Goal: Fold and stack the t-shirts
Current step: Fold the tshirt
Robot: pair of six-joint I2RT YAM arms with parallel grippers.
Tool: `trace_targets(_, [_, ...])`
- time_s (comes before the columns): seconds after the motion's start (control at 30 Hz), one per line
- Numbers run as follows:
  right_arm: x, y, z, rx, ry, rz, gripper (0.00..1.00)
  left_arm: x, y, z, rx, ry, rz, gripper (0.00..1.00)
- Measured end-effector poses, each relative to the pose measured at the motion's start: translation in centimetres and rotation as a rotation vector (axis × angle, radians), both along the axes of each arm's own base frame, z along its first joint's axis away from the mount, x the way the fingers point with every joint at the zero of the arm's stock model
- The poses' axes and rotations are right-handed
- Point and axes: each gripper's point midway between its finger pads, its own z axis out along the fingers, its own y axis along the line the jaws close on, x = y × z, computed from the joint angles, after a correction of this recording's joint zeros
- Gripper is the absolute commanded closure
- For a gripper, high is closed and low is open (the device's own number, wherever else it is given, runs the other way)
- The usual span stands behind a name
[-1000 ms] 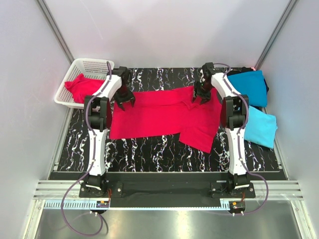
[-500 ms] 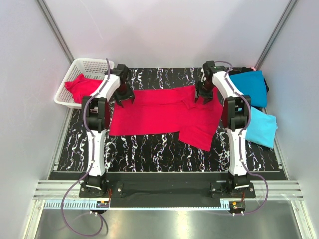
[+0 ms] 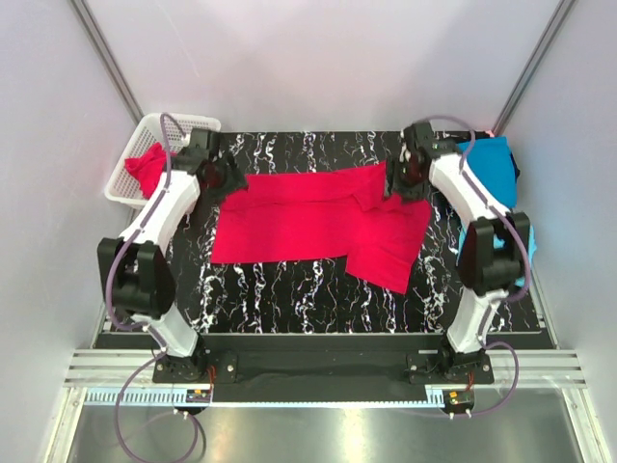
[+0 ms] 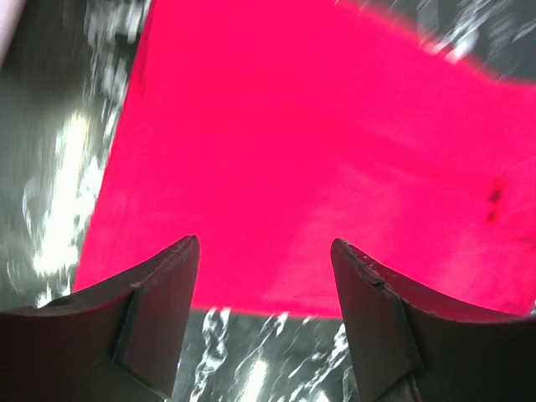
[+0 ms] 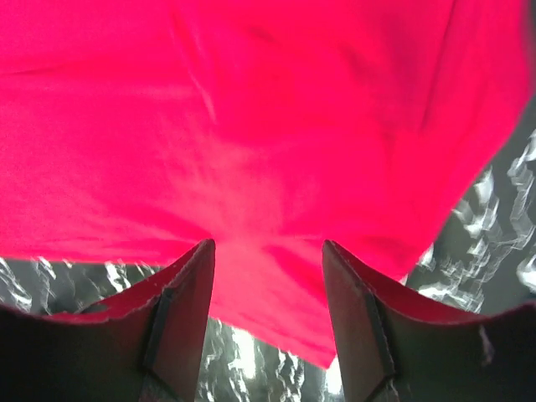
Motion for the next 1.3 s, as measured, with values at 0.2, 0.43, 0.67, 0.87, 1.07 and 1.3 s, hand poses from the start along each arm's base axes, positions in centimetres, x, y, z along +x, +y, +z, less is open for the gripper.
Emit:
trace_targets(0.2, [-10.8, -1.1, -3.1, 0.033, 0.005, -0.089, 0.39, -10.8, 0.2, -8.5, 0.002, 0.170, 0.056, 0.31])
trace_targets(0.43, [-12.7, -1.9, 0.1, 0.092, -0.158, -0.172, 0.39, -13.6, 2.6, -8.5, 0.051, 0.094, 0.211, 0.31])
trace_targets(0.67, [-14.1, -2.4, -1.2, 0.106, -0.158, -0.223, 0.40, -13.7, 5.6, -9.4, 0.155, 0.100, 0.391, 0.34])
trace_targets(0.87, [-15.8, -2.7, -3.7, 0.091, -0.088, -0.240, 0.40, -14.7, 6.3, -14.8, 0.203, 0.293, 0.430, 0.37])
trace_targets(1.07, [-15.9, -2.6, -3.6, 0.099, -0.094, -0.236, 0.41, -13.9, 6.7, -15.4, 0.110, 0.269, 0.473, 0.37])
trace_targets(1.3, [-16.3, -2.6, -4.4, 0.098, -0.081, -0.235, 0.42, -12.9, 7.2, -15.1, 0.052, 0.217, 0.497, 0.39])
